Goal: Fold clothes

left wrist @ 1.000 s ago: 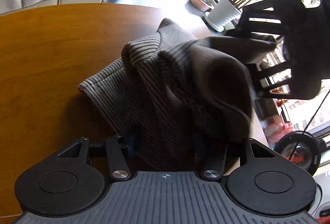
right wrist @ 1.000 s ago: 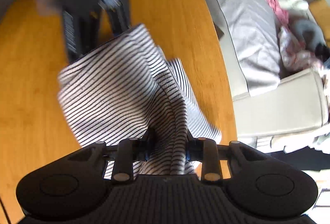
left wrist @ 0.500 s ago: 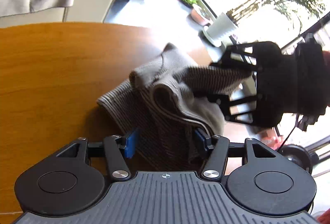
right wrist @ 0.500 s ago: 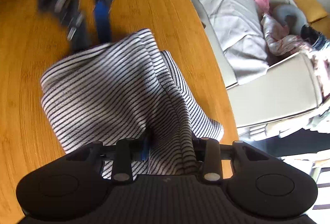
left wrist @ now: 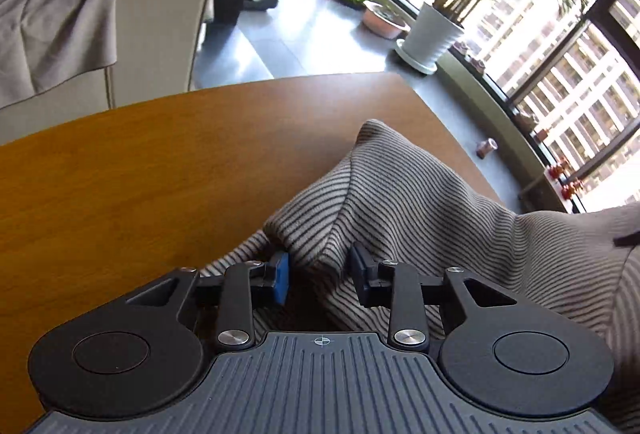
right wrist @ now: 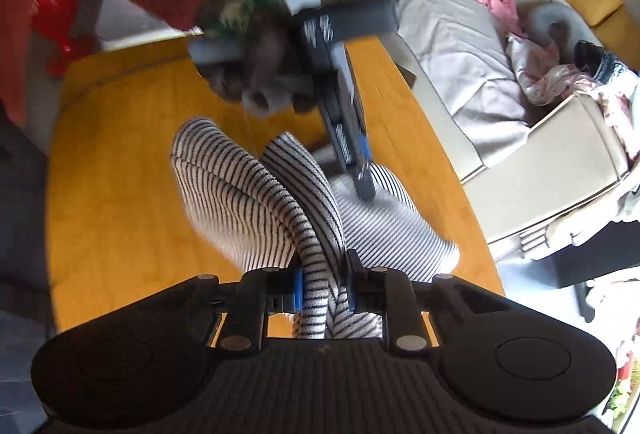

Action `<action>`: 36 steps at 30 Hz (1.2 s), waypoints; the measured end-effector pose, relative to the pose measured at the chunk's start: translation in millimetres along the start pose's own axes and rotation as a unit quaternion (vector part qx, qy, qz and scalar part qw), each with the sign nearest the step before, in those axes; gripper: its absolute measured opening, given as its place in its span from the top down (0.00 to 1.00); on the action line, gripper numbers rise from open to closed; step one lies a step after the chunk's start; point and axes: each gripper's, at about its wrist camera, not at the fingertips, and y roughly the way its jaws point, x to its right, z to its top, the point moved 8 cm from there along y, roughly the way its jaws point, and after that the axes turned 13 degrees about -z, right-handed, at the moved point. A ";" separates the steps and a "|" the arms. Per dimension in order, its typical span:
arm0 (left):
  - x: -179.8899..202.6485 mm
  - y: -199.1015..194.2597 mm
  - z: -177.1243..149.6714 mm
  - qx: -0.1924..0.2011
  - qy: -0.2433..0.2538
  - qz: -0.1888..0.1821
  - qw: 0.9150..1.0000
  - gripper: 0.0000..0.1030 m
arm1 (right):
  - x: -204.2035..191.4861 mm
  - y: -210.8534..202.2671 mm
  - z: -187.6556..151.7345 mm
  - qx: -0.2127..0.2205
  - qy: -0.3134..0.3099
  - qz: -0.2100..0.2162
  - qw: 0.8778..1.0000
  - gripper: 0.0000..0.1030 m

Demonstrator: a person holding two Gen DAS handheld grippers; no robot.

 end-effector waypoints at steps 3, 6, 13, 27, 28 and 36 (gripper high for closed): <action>9.4 8.7 -11.3 -0.027 0.026 -0.022 0.999 0.67 | 16.0 -5.0 11.4 0.011 -0.008 0.017 1.000 0.83; 8.7 6.0 -14.2 -0.029 0.024 -0.034 0.999 0.67 | 34.6 46.7 18.2 0.013 0.002 0.015 1.000 0.90; -0.4 -11.9 -23.5 -0.035 0.004 -0.036 0.999 0.67 | 24.7 152.2 -6.4 -0.024 -0.014 0.012 1.000 0.91; 70.7 -69.8 43.3 0.029 0.118 -0.059 0.991 0.49 | 55.6 163.1 -29.9 -0.026 0.208 0.051 0.977 0.88; 76.6 -52.7 38.3 0.004 0.137 -0.059 0.989 0.49 | 56.9 161.8 -31.7 -0.024 0.217 0.050 0.975 0.88; 62.8 23.2 10.2 -0.080 0.182 -0.011 0.980 0.56 | 101.9 101.6 -53.6 -0.001 0.366 -0.041 0.930 0.78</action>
